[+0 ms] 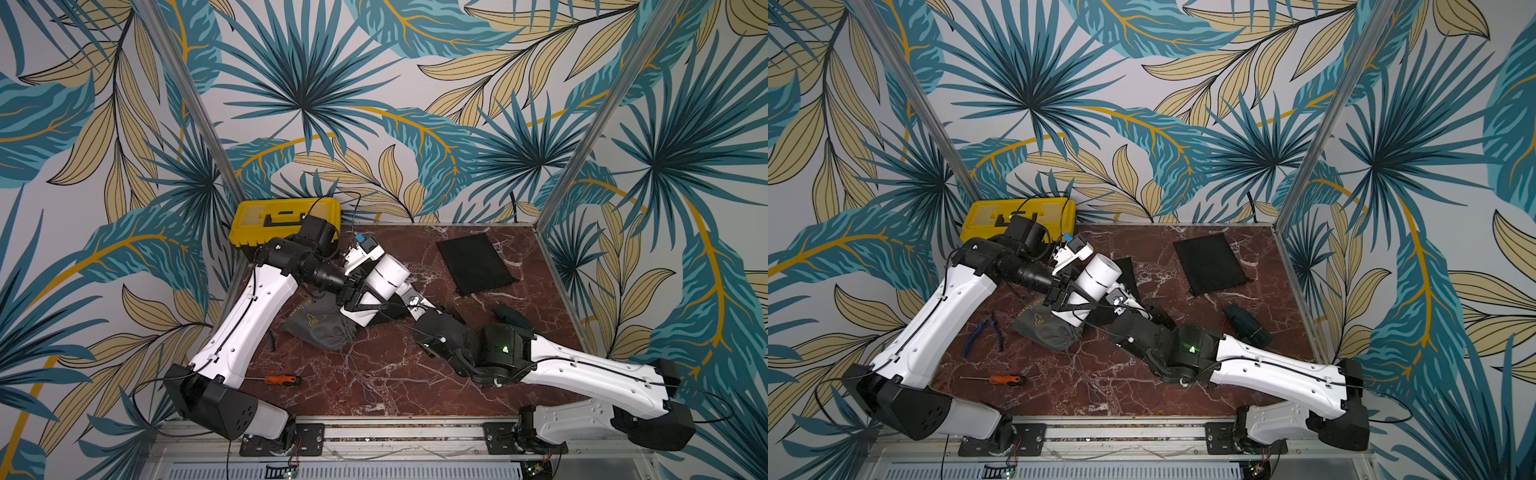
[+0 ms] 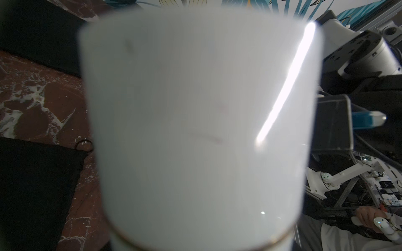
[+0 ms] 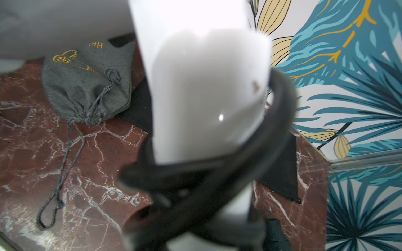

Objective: Pack away hair dryers
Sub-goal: Pick up the hair dryer from the center of the board.

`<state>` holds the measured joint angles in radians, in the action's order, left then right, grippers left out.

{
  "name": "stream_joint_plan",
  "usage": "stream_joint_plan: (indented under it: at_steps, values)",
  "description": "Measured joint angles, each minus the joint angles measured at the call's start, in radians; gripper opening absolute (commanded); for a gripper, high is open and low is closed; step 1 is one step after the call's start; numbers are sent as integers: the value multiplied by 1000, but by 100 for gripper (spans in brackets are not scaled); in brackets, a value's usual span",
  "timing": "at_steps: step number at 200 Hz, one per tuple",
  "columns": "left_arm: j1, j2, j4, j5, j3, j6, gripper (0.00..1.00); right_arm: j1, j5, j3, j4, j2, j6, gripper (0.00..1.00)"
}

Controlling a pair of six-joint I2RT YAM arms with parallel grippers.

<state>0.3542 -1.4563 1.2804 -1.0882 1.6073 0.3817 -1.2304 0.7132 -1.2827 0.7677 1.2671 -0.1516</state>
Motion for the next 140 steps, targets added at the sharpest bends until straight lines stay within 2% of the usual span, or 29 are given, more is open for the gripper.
stream_joint_plan:
  at_steps: [32,48,70,82,100,112,119,140]
  values:
    - [0,-7,28,-10,-7,-42,0,3,-95,14,-3,-23,-76,1]
    - [1,6,14,-19,-40,-71,0,5,-140,30,-11,-42,-101,11]
    - [2,23,6,-29,-77,-96,0,5,-196,38,-6,-60,-127,35]
    - [4,29,0,-35,-81,-97,0,5,-211,37,1,-72,-136,44]
    - [9,37,-20,-39,-81,-78,0,5,-241,-1,18,-95,-170,54]
    - [14,42,-27,-38,-80,-46,0,5,-263,-45,45,-110,-182,57]
    - [15,42,-23,-26,-74,-18,0,5,-282,-76,64,-121,-191,63]
    - [14,10,24,15,-34,69,0,3,-358,-145,88,-158,-210,66]
